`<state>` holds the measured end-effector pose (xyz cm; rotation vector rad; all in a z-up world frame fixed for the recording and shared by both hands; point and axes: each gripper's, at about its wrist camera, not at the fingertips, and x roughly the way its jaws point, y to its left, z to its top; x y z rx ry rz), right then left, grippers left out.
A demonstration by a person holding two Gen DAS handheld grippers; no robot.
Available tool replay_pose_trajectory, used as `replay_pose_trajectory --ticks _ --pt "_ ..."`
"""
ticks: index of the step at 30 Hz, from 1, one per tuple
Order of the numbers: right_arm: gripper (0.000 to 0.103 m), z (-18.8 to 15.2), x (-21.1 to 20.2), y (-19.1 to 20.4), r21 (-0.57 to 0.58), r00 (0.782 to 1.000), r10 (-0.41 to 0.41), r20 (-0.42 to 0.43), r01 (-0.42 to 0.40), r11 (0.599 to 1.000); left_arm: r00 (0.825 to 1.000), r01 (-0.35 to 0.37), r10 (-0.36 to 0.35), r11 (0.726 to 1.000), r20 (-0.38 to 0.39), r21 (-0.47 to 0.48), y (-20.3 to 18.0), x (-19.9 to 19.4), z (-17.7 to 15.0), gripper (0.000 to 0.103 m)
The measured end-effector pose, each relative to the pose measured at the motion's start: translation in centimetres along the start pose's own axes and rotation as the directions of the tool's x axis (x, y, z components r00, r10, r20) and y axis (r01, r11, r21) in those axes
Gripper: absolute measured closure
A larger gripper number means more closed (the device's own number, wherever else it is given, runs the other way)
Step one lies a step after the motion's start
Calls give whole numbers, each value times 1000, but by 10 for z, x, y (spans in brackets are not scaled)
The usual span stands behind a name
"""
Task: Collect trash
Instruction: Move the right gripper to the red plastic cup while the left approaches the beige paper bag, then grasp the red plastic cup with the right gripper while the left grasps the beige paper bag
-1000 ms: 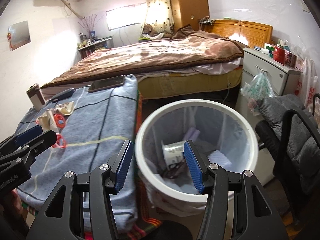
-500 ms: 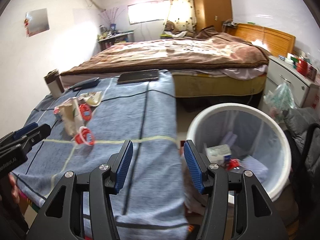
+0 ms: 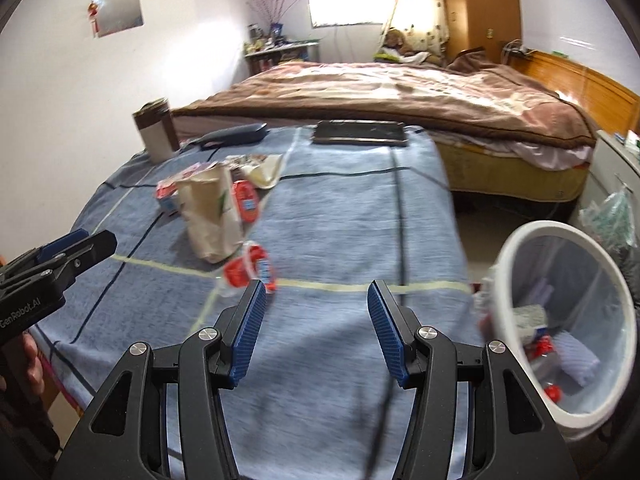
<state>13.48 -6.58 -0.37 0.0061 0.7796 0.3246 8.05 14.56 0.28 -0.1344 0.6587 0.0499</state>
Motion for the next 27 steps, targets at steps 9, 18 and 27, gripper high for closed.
replay_pose_trajectory --ticks 9,18,27 --pt "46 6 31 36 -68 997 53 -56 -57 996 1000 -20 19 999 -9 -31 23 6 1 35" --pt "41 10 54 48 -67 994 51 -98 -58 996 999 -24 23 999 -27 -43 33 15 1 35" --pt "41 7 66 46 -57 988 40 -147 -49 997 999 -8 6 999 -48 -42 29 27 5 35"
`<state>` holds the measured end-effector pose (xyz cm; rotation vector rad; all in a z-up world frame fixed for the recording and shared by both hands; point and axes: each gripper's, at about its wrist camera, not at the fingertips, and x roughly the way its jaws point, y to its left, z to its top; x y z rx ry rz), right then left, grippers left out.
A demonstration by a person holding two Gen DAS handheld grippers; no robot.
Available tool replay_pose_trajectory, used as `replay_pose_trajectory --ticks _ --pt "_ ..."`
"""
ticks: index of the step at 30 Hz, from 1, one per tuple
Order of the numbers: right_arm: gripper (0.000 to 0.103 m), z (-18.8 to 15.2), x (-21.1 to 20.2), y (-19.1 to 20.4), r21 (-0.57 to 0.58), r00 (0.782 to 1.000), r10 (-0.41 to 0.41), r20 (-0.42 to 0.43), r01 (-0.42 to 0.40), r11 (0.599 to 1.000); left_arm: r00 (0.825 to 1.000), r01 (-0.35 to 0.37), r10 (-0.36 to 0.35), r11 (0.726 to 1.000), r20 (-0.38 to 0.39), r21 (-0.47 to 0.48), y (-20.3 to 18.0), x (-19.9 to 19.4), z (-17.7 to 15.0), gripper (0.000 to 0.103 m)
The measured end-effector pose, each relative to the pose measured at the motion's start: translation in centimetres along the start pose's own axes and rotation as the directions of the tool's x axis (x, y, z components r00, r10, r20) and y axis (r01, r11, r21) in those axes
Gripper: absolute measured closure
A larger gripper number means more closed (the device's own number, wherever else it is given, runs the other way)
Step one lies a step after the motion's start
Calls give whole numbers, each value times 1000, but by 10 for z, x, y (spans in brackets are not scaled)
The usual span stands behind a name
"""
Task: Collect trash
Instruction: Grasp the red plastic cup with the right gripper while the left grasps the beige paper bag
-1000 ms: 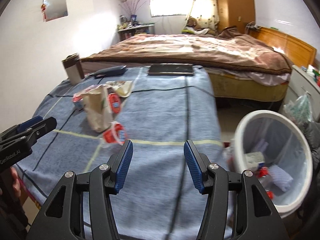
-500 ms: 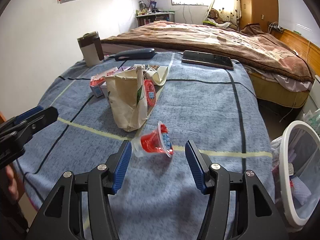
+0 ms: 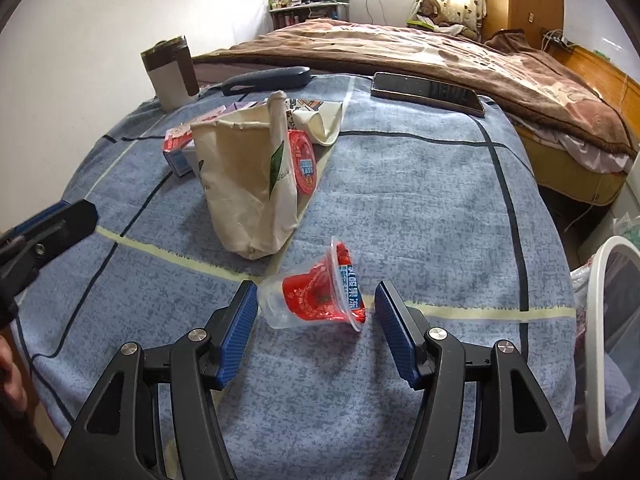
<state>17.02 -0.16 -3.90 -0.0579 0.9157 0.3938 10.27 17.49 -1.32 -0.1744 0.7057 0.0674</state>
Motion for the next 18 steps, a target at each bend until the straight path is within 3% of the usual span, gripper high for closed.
replay_pose_trajectory --ticks 3,5,18 --pt "42 0 0 -3 5 1000 -5 2 5 1000 1000 13 -13 1000 -7 -3 -4 4 2 35" --pt "49 -1 -1 -5 8 1000 -4 6 4 1000 1000 26 -26 1000 -15 -2 -8 8 3 35" --pt "49 -3 -8 -35 81 999 -16 31 13 997 992 103 -101 994 -72 26 -45 38 14 35"
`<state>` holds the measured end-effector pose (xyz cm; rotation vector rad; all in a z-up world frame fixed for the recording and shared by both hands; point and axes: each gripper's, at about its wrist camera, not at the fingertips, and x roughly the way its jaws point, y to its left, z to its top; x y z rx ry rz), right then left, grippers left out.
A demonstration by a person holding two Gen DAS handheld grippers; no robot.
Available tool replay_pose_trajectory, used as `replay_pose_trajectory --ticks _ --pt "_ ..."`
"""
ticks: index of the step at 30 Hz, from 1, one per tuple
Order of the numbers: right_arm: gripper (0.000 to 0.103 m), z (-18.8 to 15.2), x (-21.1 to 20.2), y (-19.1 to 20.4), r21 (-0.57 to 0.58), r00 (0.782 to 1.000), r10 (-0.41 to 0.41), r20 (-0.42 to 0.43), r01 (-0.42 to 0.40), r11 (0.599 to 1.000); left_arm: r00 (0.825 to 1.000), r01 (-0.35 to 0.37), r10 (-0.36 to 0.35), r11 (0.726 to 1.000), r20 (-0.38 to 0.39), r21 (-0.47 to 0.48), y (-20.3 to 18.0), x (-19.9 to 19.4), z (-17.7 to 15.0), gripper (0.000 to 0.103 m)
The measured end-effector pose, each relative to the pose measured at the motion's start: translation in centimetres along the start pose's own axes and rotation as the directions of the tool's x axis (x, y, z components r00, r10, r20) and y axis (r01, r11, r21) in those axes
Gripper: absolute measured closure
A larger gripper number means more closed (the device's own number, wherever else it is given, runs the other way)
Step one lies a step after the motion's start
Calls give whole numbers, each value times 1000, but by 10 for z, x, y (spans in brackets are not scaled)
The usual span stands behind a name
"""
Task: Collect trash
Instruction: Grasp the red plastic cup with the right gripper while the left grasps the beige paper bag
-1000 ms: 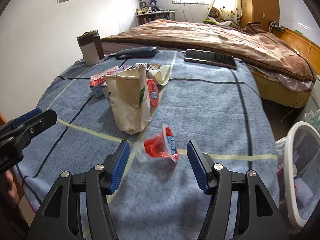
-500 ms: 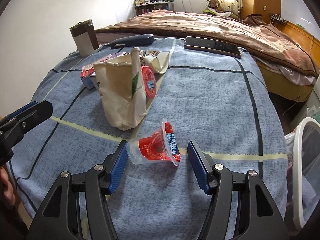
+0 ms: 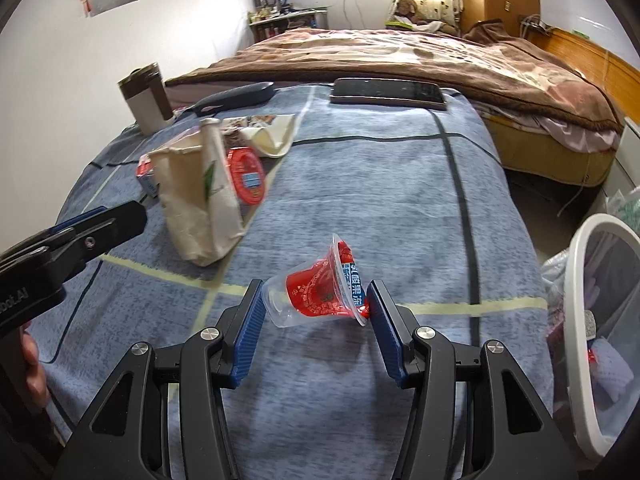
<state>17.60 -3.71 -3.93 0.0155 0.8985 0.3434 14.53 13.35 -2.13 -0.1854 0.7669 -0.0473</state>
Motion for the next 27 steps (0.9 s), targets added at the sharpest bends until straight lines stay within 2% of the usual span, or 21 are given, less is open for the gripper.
replay_pose_trajectory --ticks 5,8,15,19,24,26,27 --pt "49 -1 -1 -7 14 1000 9 -1 -9 1000 1000 26 -26 1000 -8 15 -17 11 3 35" --pt "49 0 -1 -10 14 1000 15 -1 -15 1000 1000 2 -2 999 -9 37 -27 19 7 30" --pt "49 0 -2 -16 19 1000 22 -2 -22 1000 998 -11 12 1000 -57 21 -32 44 10 29" --pt "49 -1 -1 -19 26 999 33 -4 -33 999 998 -33 34 999 -48 25 -33 49 9 29" --pt "49 0 0 -18 17 999 35 -8 -35 999 998 -27 27 1000 -56 -3 -28 54 12 41" --pt "49 -1 0 -18 16 999 35 -8 -34 999 998 -17 17 1000 -56 -4 -27 54 11 50" --pt "49 -1 0 -19 16 999 35 -8 -35 999 998 -16 16 1000 -54 -5 -27 54 11 50"
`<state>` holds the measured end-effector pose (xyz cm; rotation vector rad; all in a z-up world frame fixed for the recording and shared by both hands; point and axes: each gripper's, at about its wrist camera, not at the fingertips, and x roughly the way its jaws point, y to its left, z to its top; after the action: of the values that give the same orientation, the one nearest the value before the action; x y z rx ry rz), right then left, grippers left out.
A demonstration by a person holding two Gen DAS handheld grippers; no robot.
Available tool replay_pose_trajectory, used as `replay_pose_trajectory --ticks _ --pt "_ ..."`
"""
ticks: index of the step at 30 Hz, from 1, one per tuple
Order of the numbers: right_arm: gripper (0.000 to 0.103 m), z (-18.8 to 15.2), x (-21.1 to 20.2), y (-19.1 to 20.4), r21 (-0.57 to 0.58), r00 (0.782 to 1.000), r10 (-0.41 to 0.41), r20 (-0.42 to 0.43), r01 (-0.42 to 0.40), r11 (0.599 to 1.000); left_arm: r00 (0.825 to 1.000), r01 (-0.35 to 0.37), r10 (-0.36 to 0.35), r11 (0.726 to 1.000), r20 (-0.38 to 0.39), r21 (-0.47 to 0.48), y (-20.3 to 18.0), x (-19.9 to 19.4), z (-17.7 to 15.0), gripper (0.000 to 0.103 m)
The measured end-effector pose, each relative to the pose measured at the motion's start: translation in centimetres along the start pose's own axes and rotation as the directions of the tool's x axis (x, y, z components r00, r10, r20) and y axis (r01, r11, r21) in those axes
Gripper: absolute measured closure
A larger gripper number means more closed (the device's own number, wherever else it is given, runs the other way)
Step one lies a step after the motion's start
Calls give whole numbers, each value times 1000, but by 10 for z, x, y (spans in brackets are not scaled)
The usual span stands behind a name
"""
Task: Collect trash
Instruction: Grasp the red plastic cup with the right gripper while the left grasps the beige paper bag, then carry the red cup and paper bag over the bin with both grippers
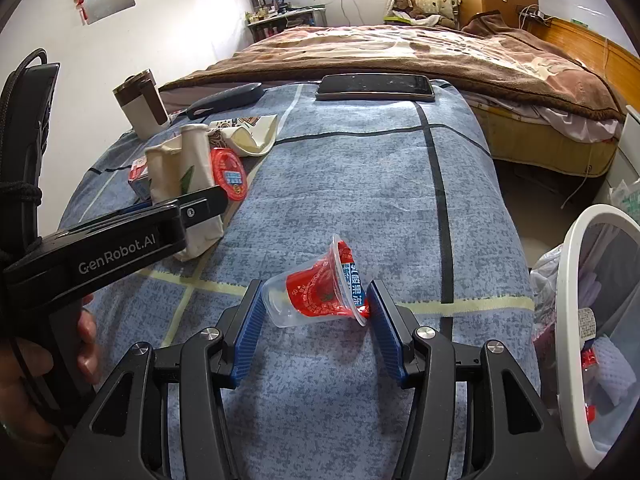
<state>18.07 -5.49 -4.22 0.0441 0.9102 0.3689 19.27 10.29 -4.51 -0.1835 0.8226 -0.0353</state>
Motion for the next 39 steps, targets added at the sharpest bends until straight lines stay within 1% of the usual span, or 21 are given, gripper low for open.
replay_pose_trajectory --ticks 5,8,11,16,23,29,39 --pt "49 0 0 0 1 1000 -4 1 4 1000 1000 5 -5 1000 9 12 0 -3 -1 59" --pt "49 0 -1 0 2 1000 -8 4 8 1000 1000 13 -13 1000 15 13 0 -7 -3 62" --pt "49 0 -2 -1 4 1000 -11 10 11 1000 1000 15 -16 1000 24 14 1 -12 -5 63" --pt "49 -1 -6 0 -1 1000 -19 24 19 1000 999 17 -17 1000 39 14 1 -21 -7 63" --pt "49 -3 -18 -2 -2 998 -32 49 32 999 998 2 -5 999 58 41 -6 -36 -12 63" --pt "49 -2 -34 -5 10 995 -45 84 44 999 997 15 -20 998 80 60 -17 -52 -14 63" --pt "49 -6 -65 -22 44 986 -83 142 78 996 991 39 -52 993 120 109 -42 -76 -18 63"
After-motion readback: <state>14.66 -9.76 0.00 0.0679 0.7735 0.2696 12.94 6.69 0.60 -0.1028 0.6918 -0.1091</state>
